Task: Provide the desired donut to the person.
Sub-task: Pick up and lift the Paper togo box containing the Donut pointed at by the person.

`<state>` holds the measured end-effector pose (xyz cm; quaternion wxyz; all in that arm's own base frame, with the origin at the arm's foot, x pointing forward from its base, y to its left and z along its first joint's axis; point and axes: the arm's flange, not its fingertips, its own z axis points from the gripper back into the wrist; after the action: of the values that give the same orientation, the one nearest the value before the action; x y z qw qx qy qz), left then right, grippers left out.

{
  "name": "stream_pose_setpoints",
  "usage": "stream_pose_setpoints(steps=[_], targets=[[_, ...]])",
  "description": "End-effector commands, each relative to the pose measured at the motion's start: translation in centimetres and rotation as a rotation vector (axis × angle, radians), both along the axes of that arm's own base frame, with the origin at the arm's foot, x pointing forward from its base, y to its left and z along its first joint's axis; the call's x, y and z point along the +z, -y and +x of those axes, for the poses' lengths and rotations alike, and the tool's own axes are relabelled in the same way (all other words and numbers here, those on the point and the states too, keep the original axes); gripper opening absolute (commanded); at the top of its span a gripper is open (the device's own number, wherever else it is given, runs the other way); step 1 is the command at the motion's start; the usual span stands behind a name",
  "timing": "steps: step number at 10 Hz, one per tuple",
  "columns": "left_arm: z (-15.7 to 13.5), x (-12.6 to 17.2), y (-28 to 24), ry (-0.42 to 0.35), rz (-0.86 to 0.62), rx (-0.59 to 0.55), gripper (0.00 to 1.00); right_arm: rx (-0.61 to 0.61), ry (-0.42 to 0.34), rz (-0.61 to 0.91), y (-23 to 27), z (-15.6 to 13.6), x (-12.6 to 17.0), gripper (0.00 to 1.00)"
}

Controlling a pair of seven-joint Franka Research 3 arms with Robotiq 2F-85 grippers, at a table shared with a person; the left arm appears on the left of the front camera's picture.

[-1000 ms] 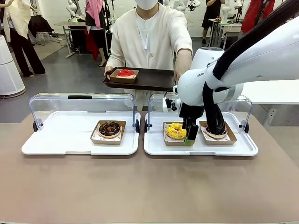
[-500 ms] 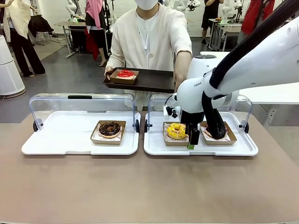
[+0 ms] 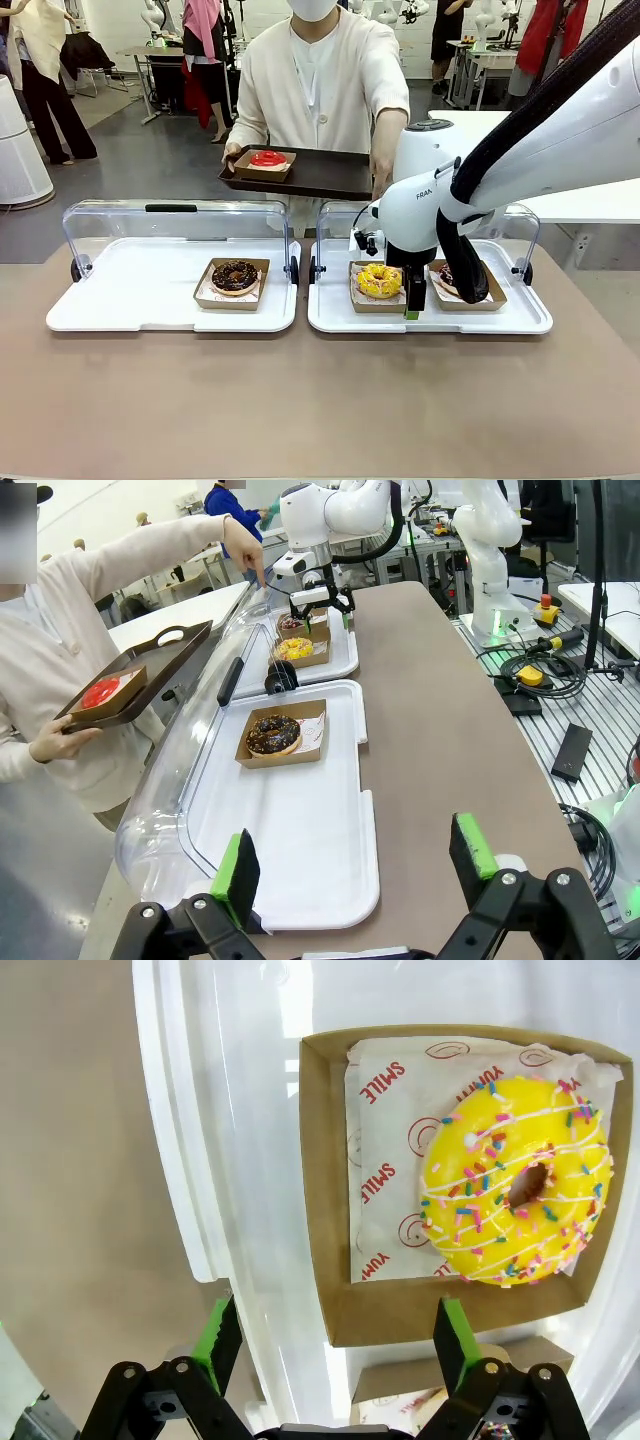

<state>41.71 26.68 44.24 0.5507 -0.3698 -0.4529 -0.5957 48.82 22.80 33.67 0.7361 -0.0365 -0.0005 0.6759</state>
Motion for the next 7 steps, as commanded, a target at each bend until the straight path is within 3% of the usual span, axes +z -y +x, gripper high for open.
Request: stream_pose_setpoints(steps=[1, 7], targets=[[-0.08, 0.23, 0.01, -0.012, 0.0, 0.006, 1.0, -0.019, 0.006, -0.001, -0.17, 0.55, -0.27, 1.0], [-0.08, 0.23, 0.01, -0.012, 0.0, 0.006, 1.0, -0.008, -0.043, 0.043, 0.01, 1.08, -0.75, 1.0]])
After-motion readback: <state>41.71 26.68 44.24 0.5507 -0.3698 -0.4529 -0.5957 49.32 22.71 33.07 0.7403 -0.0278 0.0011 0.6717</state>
